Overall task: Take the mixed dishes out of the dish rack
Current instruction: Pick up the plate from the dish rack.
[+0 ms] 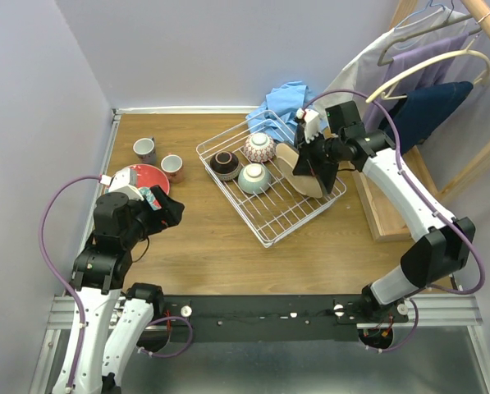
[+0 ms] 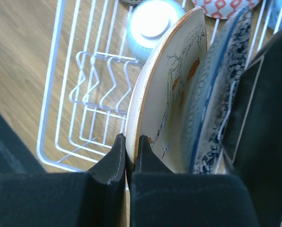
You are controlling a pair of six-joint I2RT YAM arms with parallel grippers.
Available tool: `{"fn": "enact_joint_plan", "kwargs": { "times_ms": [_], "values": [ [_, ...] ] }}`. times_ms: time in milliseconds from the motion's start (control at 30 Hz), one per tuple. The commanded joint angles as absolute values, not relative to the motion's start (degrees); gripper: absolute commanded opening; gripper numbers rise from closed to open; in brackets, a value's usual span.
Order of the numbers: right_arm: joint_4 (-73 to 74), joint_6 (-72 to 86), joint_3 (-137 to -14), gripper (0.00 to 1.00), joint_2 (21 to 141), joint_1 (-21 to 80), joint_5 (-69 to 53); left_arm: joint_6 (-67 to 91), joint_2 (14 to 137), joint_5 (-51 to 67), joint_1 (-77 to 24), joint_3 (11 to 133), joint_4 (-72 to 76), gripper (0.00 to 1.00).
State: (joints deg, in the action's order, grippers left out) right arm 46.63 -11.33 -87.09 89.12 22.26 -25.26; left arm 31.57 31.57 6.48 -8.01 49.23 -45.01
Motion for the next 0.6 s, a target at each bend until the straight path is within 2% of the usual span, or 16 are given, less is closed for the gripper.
{"fn": "enact_joint_plan", "kwargs": {
  "times_ms": [0,567],
  "values": [
    [47.1,-10.5,-91.1,0.01,84.3,22.4,-31.9,32.6,31.8,7.8,-8.3,48.3,-43.2,0.99],
    [47.9,-12.3,-88.7,0.01,80.4,22.5,-44.2,35.0,33.6,8.3,-8.3,48.0,-41.7,0.99]
  ]
}}
